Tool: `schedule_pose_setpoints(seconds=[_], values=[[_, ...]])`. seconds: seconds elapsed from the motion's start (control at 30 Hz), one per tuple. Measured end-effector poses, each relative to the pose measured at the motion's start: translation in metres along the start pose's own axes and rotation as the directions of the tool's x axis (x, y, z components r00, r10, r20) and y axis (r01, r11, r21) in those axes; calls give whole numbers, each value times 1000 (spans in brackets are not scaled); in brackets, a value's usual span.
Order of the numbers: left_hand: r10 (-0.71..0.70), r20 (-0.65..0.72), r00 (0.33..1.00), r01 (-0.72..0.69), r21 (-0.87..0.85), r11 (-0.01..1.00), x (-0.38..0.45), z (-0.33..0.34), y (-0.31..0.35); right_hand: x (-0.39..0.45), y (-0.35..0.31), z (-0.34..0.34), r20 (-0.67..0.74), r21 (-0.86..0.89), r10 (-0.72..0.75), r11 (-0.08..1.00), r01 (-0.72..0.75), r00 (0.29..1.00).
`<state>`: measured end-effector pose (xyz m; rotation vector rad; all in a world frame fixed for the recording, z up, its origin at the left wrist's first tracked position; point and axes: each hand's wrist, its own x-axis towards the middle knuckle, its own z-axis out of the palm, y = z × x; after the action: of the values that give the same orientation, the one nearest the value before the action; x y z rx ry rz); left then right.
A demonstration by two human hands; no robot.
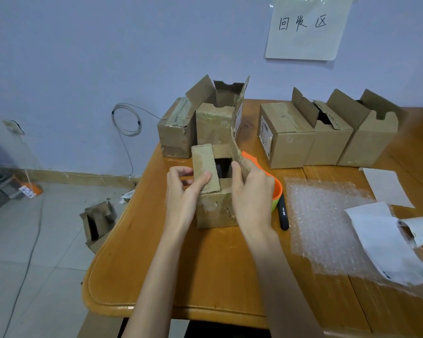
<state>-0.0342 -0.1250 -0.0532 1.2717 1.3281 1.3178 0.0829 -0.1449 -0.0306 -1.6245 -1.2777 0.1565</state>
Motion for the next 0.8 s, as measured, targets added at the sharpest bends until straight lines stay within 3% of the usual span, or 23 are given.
schedule_pose_setpoints(seconds=[0.13, 0.33, 0.4, 0.5, 0.6, 0.67, 0.8], values=[[3, -25, 1000, 0, 108, 994, 6, 9, 19, -4, 5, 0, 4, 115, 95, 989, -95, 995], [89, -71, 994, -47, 454, 890, 20, 21, 39, -4, 9, 2, 10, 153, 161, 975, -160, 987], [83, -107, 991, -38, 371, 928, 19, 16, 40, -4, 8, 2, 10, 187, 172, 967, -171, 985], [-14, -146, 989, 16, 12, 1000, 16, 2, 35, -4, 11, 2, 7, 253, 221, 943, -215, 975], [-164, -127, 978, 119, -306, 945, 17, -13, 23, -4, 15, 1, 52, 366, 313, 877, -310, 948], [-236, -84, 968, 186, -389, 902, 14, -19, 15, -5, 15, -3, 101, 457, 358, 812, -363, 928], [-276, -51, 960, 235, -389, 891, 12, -23, 5, -4, 17, -12, 140, 631, 447, 647, -428, 883]])
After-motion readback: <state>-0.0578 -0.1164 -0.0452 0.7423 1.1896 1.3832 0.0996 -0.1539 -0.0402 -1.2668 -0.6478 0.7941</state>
